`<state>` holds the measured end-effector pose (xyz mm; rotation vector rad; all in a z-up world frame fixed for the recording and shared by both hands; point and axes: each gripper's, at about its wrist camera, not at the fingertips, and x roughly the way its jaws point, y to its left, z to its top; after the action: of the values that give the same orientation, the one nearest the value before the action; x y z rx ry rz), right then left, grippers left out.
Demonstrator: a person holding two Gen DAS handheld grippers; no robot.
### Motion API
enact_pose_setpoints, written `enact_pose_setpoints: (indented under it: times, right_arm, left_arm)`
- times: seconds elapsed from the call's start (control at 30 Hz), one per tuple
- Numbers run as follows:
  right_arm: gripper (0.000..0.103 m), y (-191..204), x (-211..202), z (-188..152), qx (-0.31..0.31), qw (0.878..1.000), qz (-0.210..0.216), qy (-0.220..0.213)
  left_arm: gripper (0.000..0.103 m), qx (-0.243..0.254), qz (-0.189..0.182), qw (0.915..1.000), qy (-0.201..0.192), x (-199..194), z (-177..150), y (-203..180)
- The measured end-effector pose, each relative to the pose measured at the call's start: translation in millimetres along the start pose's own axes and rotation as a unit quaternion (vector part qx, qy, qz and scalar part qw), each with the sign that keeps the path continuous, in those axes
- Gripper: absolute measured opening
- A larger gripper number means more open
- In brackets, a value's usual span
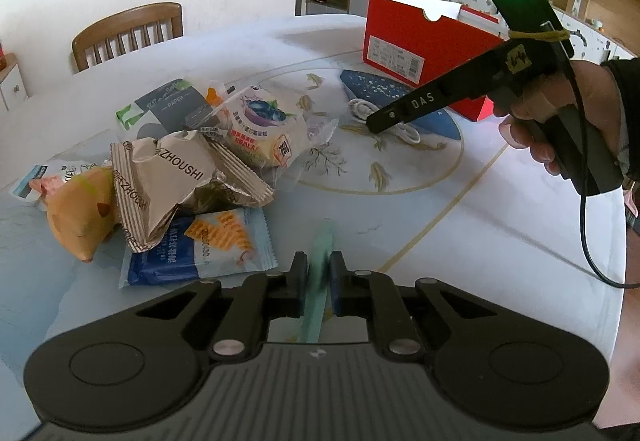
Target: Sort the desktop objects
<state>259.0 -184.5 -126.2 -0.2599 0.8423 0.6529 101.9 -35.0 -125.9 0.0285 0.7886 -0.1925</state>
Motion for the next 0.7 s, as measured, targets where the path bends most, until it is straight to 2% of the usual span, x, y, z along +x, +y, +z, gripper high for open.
enact_pose_setpoints:
  times: [0.27,0.7]
  right_arm:
    - [0.010,-2,-12,-2,0.010,1.000,0.004,-0.010]
    - [0.010,1,-42,-3,0.021,0.999,0.029,-0.013]
  left_arm:
    - [0.009,-0.029,-0.007,0.9995,0.000,0,4,6]
    - [0.009,-0.047,-0.008,0.9986,-0.023,-17,22,6]
